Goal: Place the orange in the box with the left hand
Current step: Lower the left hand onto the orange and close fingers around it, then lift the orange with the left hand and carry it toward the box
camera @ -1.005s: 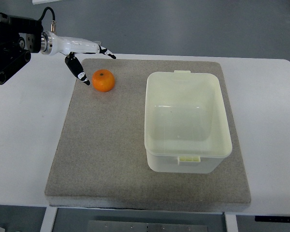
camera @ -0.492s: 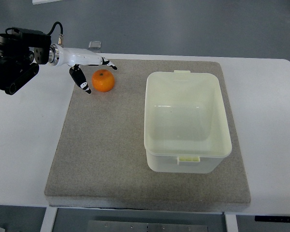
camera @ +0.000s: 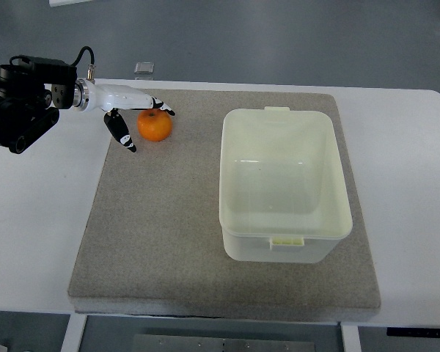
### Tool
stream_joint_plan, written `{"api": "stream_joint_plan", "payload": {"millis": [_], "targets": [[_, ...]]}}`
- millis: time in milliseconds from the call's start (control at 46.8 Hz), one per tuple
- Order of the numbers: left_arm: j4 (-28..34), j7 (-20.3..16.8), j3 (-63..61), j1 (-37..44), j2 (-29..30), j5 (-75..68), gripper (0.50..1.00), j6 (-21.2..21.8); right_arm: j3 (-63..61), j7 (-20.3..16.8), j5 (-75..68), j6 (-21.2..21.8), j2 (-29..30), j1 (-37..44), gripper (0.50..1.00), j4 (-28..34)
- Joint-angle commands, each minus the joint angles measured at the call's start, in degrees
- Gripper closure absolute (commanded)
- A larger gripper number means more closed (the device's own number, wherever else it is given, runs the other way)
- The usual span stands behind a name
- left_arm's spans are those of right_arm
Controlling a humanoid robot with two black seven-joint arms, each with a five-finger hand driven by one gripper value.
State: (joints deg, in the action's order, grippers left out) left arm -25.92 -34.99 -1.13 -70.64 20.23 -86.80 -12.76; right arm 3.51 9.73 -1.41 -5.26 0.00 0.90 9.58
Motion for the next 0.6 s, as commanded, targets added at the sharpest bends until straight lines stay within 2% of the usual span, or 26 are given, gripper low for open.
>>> {"api": "stream_joint_plan", "payload": {"millis": [0,214,342,385,449,513,578], "targets": [[0.17,-0.01,-0.01,0.33,-0.01,-0.03,0.527,1.68,0.00,0.02,0.00,-0.01,0.00,-0.02,0.568,0.00],[4.12,-0.01,-0.10,1.47,-2.56,-0.12,0.581,1.95,0.00,0.02,0.00,-0.01,0.00,-0.02,0.568,0.00],[4.39,-0.01,-0.10,1.64,-2.83,-0.12,0.609,1.95,0.00,-0.06,0.00,0.07,0.00,-0.02,0.568,0.00],[4.39,-0.01,-0.10,1.82,-2.91,-0.12,0.645,1.95,0.00,-0.06,0.00,-0.01,0.00,0.06,0.568,0.00],[4.48,-0.01,-0.01,1.82,-3.18,-0.12,0.651,2.03,0.00,0.02,0.00,0.07,0.00,-0.02,0.568,0.00],[4.48,-0.01,-0.01,1.82,-3.27,-0.12,0.696,2.03,0.00,0.02,0.00,-0.01,0.00,-0.02,0.568,0.00],[4.57,-0.01,-0.01,1.82,-3.44,-0.21,0.793,2.30,0.00,0.02,0.00,-0.01,0.00,-0.02,0.568,0.00]]}}
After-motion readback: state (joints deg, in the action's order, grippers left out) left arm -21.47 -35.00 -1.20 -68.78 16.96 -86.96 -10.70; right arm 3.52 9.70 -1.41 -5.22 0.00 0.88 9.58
